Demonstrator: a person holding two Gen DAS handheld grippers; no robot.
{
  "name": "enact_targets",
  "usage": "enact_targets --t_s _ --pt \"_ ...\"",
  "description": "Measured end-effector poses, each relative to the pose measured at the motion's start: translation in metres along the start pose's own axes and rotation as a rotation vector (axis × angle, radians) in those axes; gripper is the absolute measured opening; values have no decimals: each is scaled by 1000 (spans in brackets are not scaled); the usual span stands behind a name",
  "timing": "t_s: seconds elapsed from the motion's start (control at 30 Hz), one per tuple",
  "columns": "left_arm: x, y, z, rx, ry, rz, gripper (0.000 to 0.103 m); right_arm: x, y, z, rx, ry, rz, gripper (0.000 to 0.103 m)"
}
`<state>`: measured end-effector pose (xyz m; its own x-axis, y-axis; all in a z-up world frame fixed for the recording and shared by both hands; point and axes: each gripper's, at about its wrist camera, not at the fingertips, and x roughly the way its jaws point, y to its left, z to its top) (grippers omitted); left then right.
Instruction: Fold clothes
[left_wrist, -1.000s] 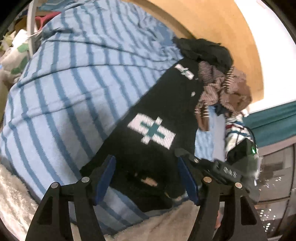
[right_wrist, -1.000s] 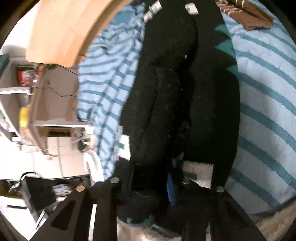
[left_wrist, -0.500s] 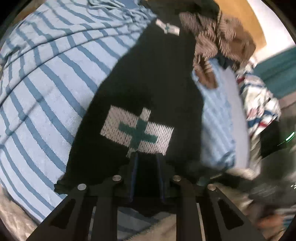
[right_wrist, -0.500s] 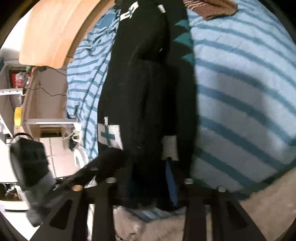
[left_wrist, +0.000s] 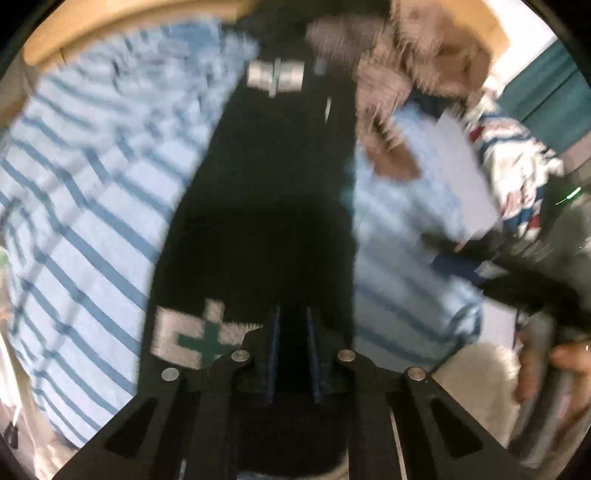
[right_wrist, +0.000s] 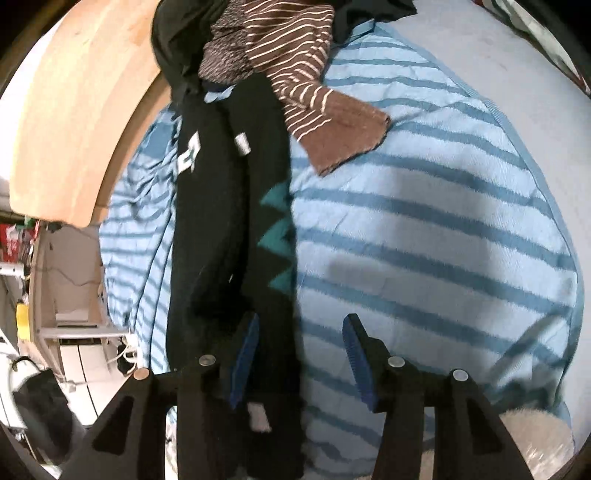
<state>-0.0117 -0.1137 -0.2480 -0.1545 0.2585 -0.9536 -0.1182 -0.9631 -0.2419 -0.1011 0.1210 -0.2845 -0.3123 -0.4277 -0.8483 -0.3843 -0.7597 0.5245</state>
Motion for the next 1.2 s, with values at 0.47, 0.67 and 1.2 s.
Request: enact_targets --t_s 0.47,0.67,1.2 --pt "-35 20 46 -81 -131 -81 10 34 40 92 -7 -62 167 56" --pt "-8 38 73 -261 -132 -162 10 68 82 166 -85 -102 184 65" --pt "35 48 57 -510 -96 -405 10 50 115 160 -430 -307 -26 18"
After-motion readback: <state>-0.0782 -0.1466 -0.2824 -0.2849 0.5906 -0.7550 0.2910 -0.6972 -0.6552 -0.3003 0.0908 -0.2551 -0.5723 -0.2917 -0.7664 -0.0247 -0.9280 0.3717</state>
